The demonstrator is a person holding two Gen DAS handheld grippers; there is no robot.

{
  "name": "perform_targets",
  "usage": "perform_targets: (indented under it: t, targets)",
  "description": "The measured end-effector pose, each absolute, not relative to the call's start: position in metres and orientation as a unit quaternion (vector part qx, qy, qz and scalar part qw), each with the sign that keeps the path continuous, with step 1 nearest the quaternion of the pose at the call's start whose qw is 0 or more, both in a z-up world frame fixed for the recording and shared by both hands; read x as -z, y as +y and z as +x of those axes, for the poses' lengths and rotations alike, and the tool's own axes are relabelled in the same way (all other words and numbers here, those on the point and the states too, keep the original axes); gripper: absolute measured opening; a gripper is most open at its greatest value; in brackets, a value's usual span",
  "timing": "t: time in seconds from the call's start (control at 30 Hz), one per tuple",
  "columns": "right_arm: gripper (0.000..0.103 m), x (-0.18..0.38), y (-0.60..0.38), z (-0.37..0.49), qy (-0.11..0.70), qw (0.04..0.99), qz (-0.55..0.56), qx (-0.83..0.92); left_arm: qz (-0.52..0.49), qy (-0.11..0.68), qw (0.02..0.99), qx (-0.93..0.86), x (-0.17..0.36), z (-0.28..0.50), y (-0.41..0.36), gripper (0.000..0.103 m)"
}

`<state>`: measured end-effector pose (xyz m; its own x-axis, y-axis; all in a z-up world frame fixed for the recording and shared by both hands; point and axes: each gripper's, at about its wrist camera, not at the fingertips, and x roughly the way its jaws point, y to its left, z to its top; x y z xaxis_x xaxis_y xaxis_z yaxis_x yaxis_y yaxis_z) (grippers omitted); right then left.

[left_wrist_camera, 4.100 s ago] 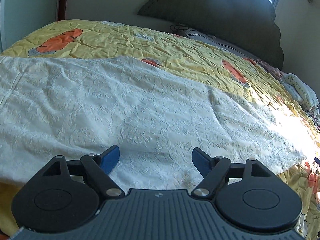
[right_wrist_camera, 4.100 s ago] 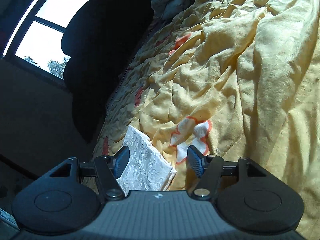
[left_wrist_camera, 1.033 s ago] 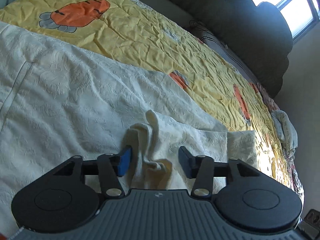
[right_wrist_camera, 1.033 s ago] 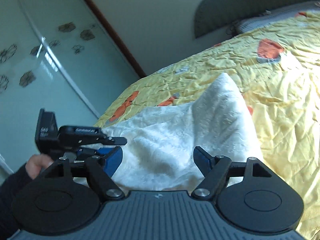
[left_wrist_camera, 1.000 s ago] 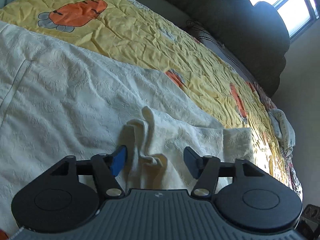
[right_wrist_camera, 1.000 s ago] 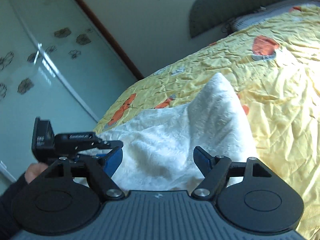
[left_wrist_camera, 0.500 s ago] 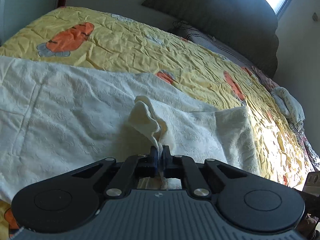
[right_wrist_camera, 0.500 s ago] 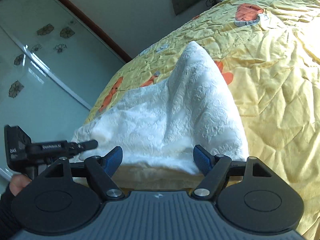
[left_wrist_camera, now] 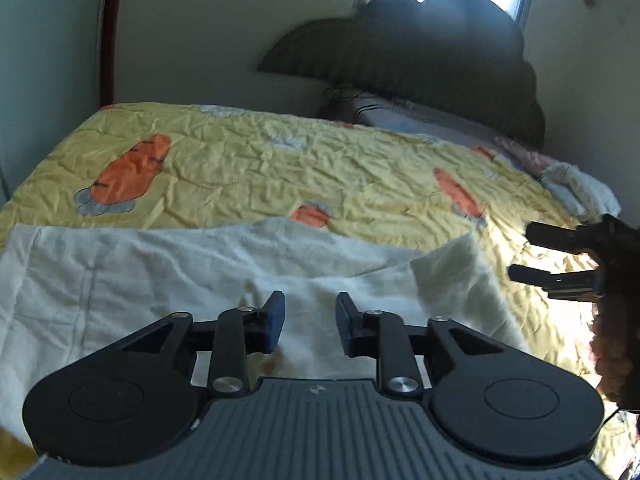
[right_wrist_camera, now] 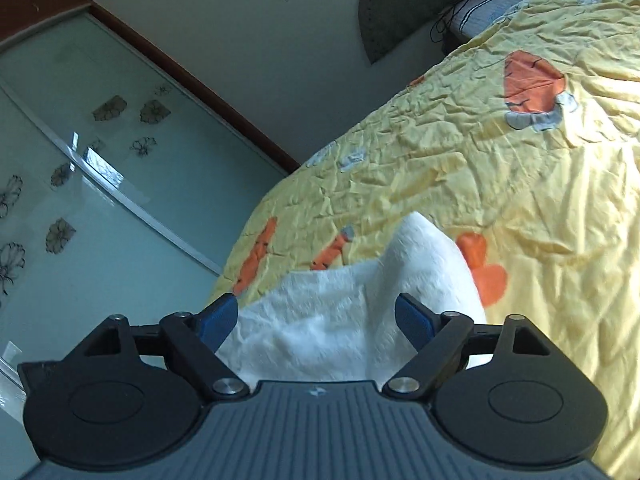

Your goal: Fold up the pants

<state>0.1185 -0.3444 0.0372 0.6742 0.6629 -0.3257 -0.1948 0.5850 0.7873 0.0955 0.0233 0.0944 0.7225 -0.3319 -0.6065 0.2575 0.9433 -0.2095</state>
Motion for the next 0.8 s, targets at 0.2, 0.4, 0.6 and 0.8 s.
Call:
perform_targets:
  t: [0.2, 0.4, 0.6, 0.8]
  targets:
    - [0.087, 0.011, -0.331, 0.202, 0.408, 0.771, 0.438, -0.217, -0.034, 0.399, 0.906, 0.141, -0.033, 0.147, -0.014, 0.050]
    - [0.080, 0.047, -0.359, 0.207, 0.382, 0.737, 0.518, -0.208, 0.007, 0.369, 0.918, 0.144, -0.010, 0.137, -0.020, 0.053]
    - [0.082, 0.020, -0.359, 0.149, 0.337, 0.745, 0.519, -0.249, -0.051, 0.364, 0.919, 0.145, -0.030, 0.110, 0.000, 0.052]
    - [0.085, 0.033, -0.358, 0.066, 0.344, 0.714, 0.535, -0.292, -0.042, 0.369, 0.906, 0.204, -0.022, 0.065, -0.001, 0.056]
